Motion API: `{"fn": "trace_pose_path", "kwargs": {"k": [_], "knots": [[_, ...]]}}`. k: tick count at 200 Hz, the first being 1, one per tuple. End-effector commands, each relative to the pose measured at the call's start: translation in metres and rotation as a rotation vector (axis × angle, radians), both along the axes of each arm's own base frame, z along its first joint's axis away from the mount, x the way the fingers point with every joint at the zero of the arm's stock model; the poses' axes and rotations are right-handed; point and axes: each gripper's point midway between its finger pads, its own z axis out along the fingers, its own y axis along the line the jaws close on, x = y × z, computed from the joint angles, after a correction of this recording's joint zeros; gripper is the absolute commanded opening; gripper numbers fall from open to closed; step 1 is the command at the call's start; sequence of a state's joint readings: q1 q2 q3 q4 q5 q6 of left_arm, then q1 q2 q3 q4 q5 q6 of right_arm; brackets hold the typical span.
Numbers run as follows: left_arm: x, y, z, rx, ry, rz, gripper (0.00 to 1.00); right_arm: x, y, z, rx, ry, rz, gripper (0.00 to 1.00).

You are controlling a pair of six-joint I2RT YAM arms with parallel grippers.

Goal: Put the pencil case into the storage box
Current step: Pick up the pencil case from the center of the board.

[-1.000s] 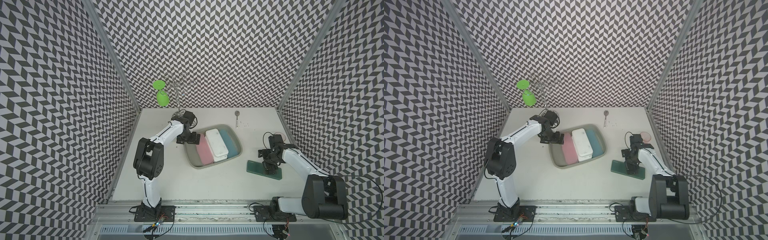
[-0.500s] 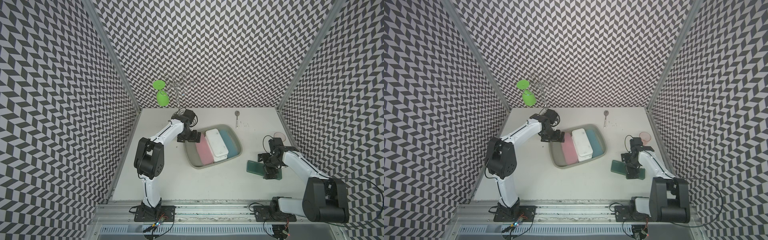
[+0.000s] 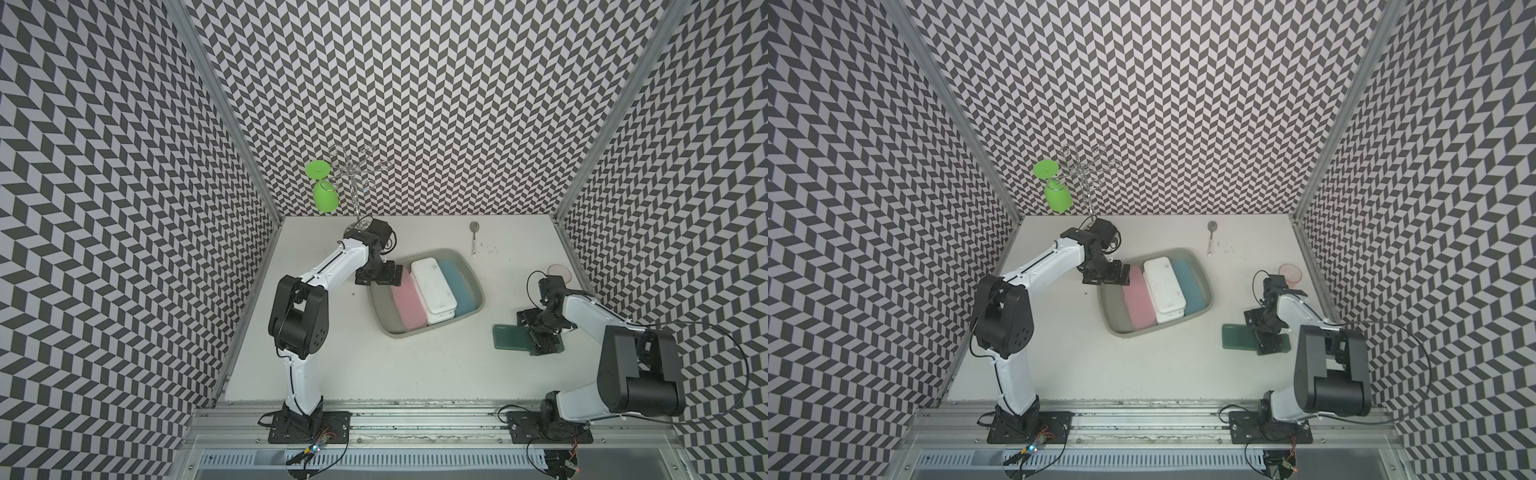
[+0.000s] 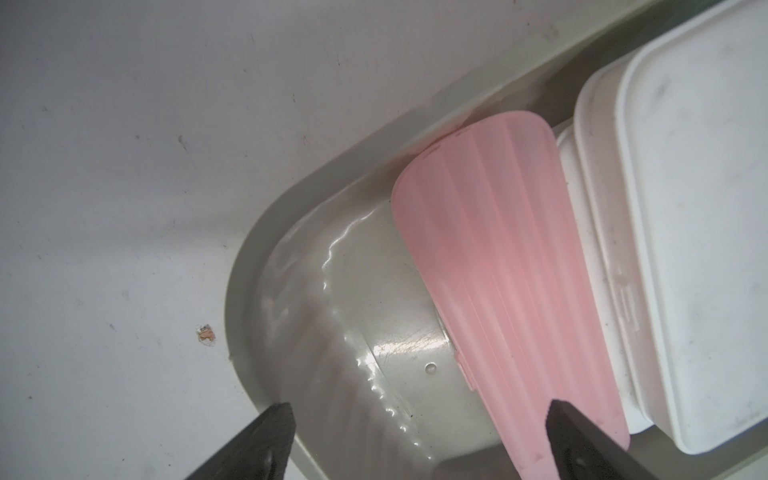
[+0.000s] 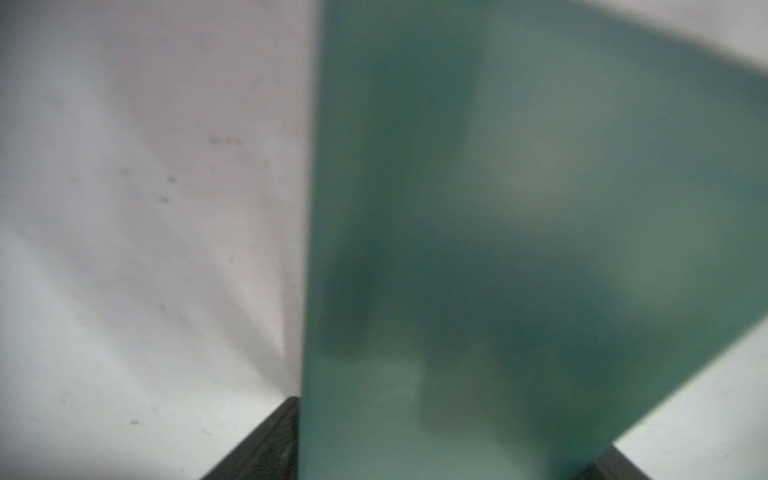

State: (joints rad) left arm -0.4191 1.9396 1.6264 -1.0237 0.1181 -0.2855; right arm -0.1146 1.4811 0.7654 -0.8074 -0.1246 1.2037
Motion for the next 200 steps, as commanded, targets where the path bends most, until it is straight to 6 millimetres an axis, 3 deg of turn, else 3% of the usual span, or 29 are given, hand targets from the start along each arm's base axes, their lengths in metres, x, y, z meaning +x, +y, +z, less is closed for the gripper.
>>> {"fn": "trace_pose_path", "kwargs": {"k": [1, 59, 96, 139, 168, 200], "knots": [[0.004, -0.004, 0.004, -0.003, -0.006, 0.007, 1.0, 0.031, -0.009, -0.002, -0.046, -0.093, 0.156, 0.74], [0.009, -0.007, 0.004, -0.009, -0.01, 0.017, 1.0, 0.086, -0.002, -0.02, 0.003, -0.122, 0.69, 0.7], [0.009, -0.006, 0.005, 0.004, -0.009, 0.022, 1.0, 0.126, -0.025, -0.007, -0.187, -0.072, 0.92, 0.68], [0.007, -0.005, 0.006, 0.017, -0.004, 0.028, 1.0, 0.151, -0.039, 0.001, -0.313, -0.067, 1.044, 0.63], [0.005, -0.006, 0.005, 0.025, 0.003, 0.031, 1.0, 0.175, -0.038, 0.024, -0.364, -0.147, 1.091, 0.58], [0.005, -0.012, 0.003, 0.027, 0.008, 0.028, 1.0, 0.206, -0.015, 0.076, -0.411, -0.281, 1.165, 0.56]]}}
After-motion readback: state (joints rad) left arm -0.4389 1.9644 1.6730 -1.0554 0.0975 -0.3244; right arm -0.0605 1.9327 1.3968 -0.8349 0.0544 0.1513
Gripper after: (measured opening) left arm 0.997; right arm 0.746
